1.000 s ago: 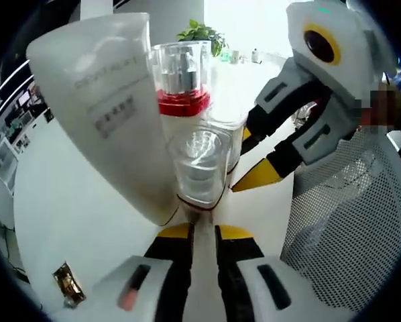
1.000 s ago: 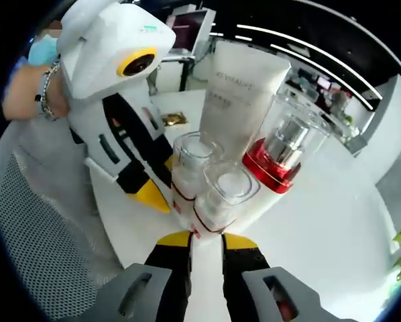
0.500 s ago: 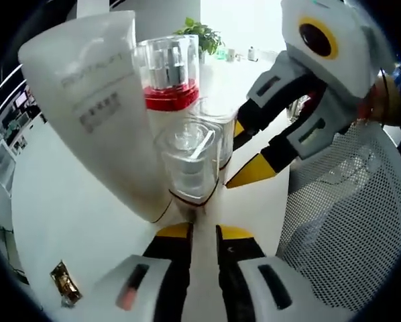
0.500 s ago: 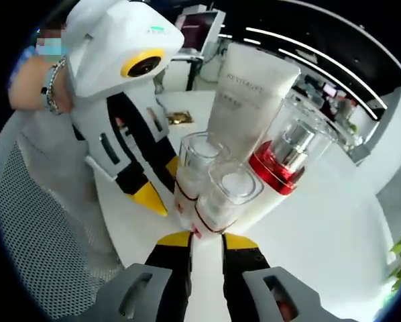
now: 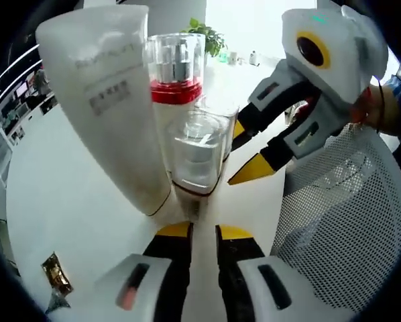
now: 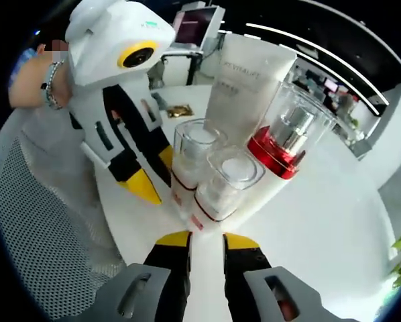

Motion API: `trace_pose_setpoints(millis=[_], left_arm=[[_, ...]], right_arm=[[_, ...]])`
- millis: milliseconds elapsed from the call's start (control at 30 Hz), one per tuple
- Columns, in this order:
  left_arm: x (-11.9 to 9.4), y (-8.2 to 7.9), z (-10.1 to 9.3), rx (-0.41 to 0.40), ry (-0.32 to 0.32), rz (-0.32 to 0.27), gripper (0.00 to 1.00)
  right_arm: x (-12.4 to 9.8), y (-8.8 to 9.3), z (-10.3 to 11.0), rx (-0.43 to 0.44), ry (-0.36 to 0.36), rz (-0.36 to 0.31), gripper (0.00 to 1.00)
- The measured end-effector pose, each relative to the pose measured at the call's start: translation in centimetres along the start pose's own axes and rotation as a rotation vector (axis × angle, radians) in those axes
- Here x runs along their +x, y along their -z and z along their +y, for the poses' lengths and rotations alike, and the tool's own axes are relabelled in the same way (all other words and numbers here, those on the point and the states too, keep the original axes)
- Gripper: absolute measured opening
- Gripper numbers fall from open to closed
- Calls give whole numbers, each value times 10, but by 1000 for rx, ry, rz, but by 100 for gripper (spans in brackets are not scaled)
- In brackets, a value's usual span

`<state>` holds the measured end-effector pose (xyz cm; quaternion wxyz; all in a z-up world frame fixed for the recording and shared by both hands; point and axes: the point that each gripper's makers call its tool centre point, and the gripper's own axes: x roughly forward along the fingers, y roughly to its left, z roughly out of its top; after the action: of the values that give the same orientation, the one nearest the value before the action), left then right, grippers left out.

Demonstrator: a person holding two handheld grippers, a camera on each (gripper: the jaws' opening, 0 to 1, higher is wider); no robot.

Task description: Arrange the skincare products in the storage area until every visible bottle or jar stands upright without overlapping.

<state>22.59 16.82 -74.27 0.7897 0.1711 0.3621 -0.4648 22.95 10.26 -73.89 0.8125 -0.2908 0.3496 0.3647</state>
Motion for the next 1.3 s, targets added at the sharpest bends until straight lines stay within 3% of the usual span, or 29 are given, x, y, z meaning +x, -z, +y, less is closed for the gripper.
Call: trace_pose_setpoints(millis=[333,400,633,800,1000,1200,1300], left_arm=[[-11,11,22,-79,-38,12,16],[-14,13,28,-98,-54,20,18],[-21,17,45,-139,-115,21,18],[-34,15,60,-177,-164,-15,18],[-71,7,82,-210,-239,-99,19],[-125,23,98,-229,-313,-145,19],[-151,41,110,-250,-382,-142,18]], right_arm=[[8,10,19,-14,-85,61,15],[9,14,30,-13,-143,83,16],[9,4,57,-63,-250,54,20],[6,-18,72,-109,-309,-50,21],[-6,-55,87,-118,-353,-199,23],[-9,-90,103,-86,-391,-297,26],[-2,-106,111,-92,-399,-315,30]])
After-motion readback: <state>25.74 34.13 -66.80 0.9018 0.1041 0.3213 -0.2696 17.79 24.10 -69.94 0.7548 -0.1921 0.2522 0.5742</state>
